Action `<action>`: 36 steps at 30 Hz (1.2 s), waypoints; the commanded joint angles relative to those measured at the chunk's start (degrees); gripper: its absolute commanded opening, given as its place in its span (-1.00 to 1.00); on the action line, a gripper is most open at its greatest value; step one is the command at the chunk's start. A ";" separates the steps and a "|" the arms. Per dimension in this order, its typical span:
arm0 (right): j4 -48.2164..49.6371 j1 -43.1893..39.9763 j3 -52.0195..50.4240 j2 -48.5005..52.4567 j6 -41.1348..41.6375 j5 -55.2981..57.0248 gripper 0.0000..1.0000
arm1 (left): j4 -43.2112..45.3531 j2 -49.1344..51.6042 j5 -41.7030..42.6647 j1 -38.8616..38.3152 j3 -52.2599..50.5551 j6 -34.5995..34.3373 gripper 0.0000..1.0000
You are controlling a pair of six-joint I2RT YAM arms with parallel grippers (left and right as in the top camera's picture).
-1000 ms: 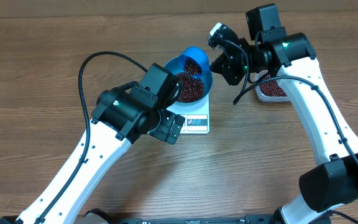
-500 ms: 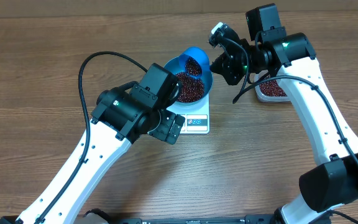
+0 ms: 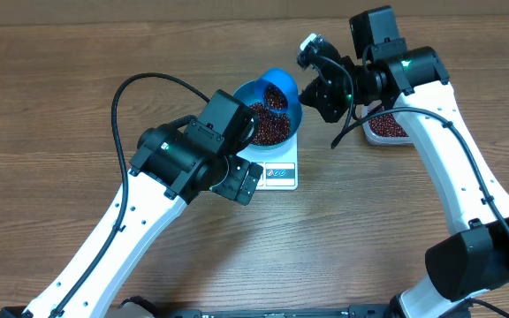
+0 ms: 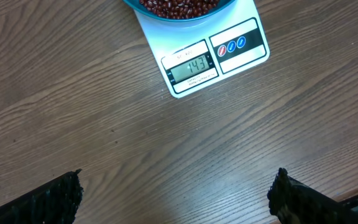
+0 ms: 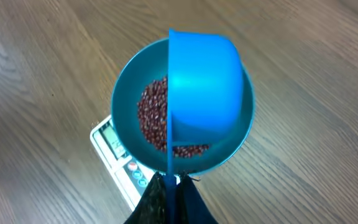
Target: Scoop item into bowl and weigh 150g on scale
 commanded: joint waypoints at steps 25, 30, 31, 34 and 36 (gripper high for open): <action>0.50 -0.28 1.75 0.07 -1.44 -1.25 -0.92 | 0.07 0.28 -0.52 -0.33 -0.09 -0.42 0.99; 0.59 -0.28 1.75 0.07 -1.42 -1.25 -0.92 | 0.07 0.35 -0.52 -0.35 -0.09 -0.42 0.99; 0.61 -0.28 1.75 0.07 -1.42 -1.25 -0.92 | 0.07 0.37 -0.52 -0.35 -0.09 -0.44 0.99; 0.87 -0.28 1.75 0.07 -1.44 -1.25 -0.92 | 0.07 0.37 -0.52 -0.33 -0.09 -0.42 0.99; 0.74 -0.28 1.75 0.07 -2.05 -1.25 -0.92 | 0.07 0.37 -0.52 -0.33 -0.09 -0.42 0.99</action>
